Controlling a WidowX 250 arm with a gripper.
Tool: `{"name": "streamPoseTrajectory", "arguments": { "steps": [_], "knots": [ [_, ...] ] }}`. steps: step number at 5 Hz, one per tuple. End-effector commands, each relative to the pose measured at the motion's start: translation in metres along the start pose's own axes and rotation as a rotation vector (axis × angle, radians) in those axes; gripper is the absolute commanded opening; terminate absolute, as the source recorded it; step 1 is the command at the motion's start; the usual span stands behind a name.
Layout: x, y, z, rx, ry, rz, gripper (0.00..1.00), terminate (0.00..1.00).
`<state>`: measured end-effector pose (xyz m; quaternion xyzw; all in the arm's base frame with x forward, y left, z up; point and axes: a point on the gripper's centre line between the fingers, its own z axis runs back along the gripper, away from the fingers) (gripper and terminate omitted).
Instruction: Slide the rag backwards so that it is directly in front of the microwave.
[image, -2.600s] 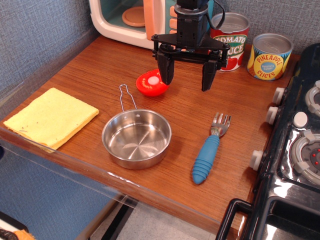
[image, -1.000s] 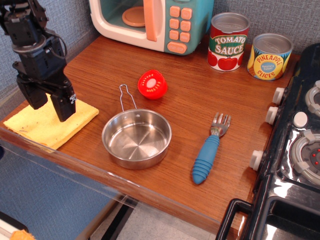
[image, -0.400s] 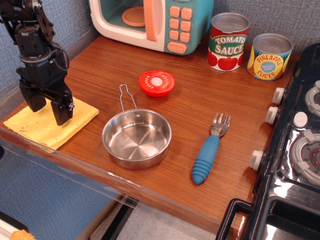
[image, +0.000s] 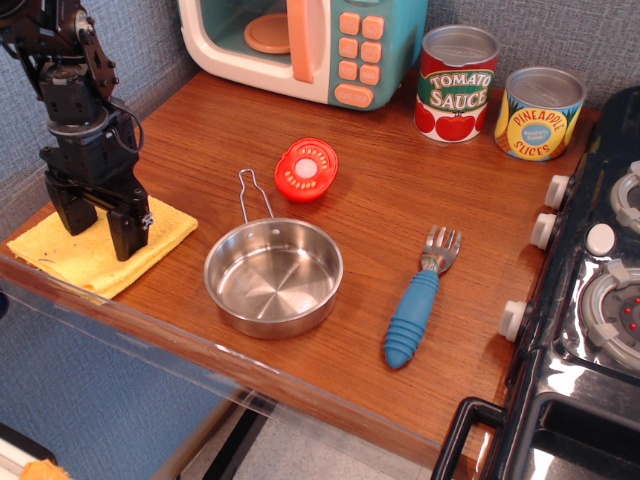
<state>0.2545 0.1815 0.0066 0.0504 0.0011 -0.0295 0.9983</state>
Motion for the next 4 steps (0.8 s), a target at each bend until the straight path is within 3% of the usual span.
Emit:
{"name": "streamPoseTrajectory", "arguments": {
  "steps": [1, 2, 4],
  "knots": [
    [0.027, 0.015, -0.028, -0.018, 0.035, 0.056, 1.0, 0.0],
    [0.059, 0.015, -0.024, -0.045, -0.015, 0.074, 1.0, 0.0],
    [0.13, -0.044, -0.021, -0.121, -0.064, -0.03, 1.0, 0.0]
  ]
}}
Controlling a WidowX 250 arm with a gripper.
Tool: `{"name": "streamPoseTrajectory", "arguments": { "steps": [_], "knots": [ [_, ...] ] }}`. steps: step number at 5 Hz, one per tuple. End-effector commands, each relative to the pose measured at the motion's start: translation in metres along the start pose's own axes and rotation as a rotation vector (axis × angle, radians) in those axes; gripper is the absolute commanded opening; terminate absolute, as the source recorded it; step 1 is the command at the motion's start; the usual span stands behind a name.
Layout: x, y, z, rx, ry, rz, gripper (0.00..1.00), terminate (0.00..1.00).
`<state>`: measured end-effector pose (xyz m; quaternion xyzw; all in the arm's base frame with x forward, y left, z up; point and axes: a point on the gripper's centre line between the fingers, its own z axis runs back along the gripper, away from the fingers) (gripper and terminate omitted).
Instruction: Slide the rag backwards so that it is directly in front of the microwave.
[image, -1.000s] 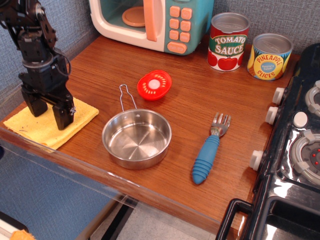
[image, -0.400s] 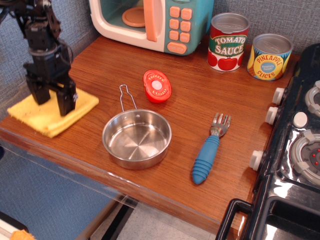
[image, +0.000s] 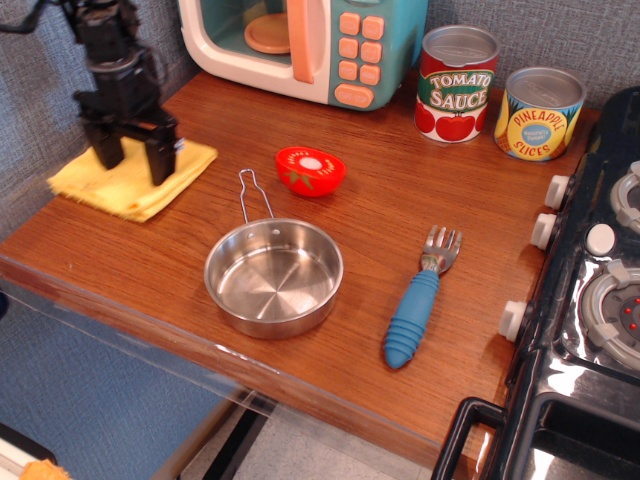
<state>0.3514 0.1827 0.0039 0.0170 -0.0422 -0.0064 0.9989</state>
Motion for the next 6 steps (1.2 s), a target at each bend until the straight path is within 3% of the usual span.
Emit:
{"name": "streamPoseTrajectory", "arguments": {
  "steps": [1, 3, 6],
  "knots": [
    [0.052, -0.069, -0.026, -0.081, 0.009, -0.107, 1.0, 0.0],
    [0.071, -0.072, -0.017, -0.056, 0.001, -0.073, 1.0, 0.0],
    [0.104, -0.075, 0.101, -0.056, -0.255, -0.033, 1.0, 0.0]
  ]
}}
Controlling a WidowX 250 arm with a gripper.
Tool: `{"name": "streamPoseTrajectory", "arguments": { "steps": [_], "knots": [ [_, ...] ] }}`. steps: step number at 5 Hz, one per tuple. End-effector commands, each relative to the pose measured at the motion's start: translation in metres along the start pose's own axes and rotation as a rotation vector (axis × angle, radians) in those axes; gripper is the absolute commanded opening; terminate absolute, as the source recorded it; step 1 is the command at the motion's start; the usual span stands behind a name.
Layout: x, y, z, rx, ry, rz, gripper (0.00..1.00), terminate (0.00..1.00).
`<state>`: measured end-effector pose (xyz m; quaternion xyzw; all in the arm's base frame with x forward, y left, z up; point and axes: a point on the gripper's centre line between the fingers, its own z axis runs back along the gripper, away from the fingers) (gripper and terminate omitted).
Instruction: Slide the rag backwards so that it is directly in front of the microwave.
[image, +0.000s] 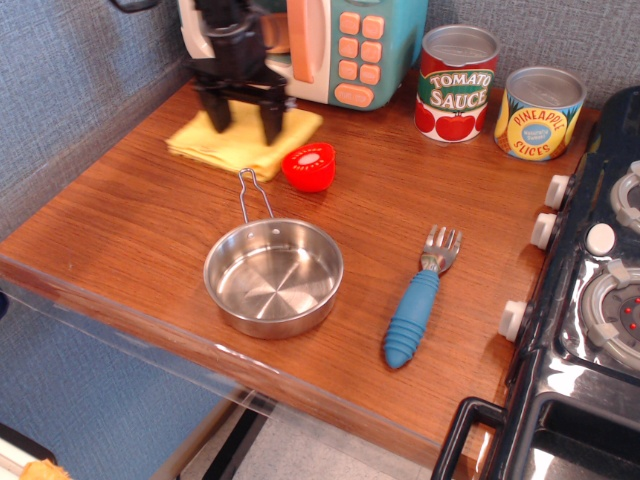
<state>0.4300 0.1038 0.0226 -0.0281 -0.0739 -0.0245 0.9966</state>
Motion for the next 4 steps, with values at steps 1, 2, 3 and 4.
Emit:
{"name": "streamPoseTrajectory", "arguments": {
  "steps": [1, 2, 3, 4],
  "knots": [
    [0.029, 0.001, 0.12, 0.041, -0.246, 0.028, 1.0, 0.0],
    [0.007, 0.009, 0.144, 0.063, -0.268, 0.069, 1.0, 0.0],
    [-0.041, 0.016, 0.141, 0.065, -0.233, 0.121, 1.0, 0.0],
    [-0.092, 0.007, 0.121, 0.057, -0.165, 0.124, 1.0, 0.0]
  ]
}}
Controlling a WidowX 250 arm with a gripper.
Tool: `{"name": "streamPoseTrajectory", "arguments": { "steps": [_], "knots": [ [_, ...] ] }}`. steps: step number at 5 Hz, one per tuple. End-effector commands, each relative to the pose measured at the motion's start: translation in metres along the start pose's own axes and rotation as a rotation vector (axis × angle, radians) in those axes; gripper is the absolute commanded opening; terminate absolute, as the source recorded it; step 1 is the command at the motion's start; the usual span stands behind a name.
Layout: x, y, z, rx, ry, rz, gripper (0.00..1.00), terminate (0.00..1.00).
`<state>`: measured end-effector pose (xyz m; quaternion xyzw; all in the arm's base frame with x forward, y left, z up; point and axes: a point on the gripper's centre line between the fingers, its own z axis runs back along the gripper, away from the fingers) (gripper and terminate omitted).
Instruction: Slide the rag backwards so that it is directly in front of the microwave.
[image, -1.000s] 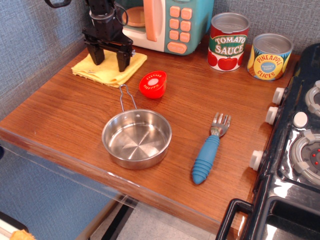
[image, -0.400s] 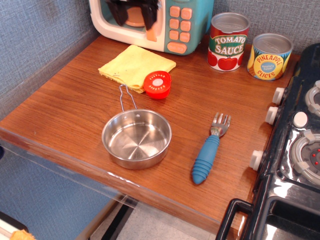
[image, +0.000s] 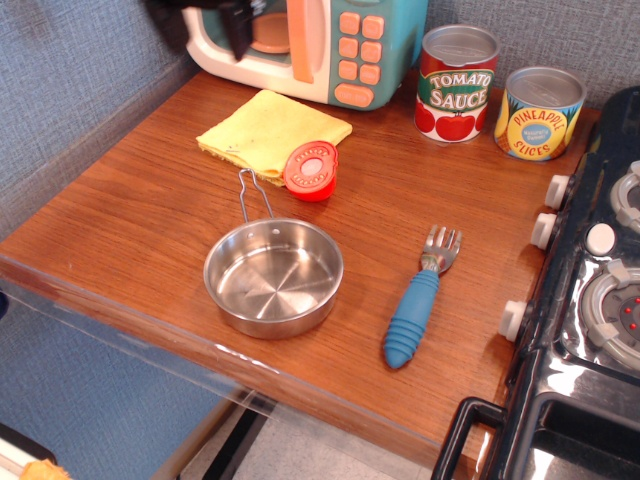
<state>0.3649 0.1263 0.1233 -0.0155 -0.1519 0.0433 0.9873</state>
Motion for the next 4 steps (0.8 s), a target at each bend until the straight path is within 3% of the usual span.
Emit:
{"name": "streamPoseTrajectory", "arguments": {
  "steps": [1, 3, 4],
  "knots": [
    [-0.074, -0.008, 0.01, 0.04, 0.049, -0.038, 1.0, 0.0],
    [-0.087, -0.014, 0.015, 0.034, 0.057, -0.055, 1.0, 0.0],
    [-0.087, -0.014, 0.015, 0.034, 0.057, -0.055, 1.0, 1.0]
  ]
}}
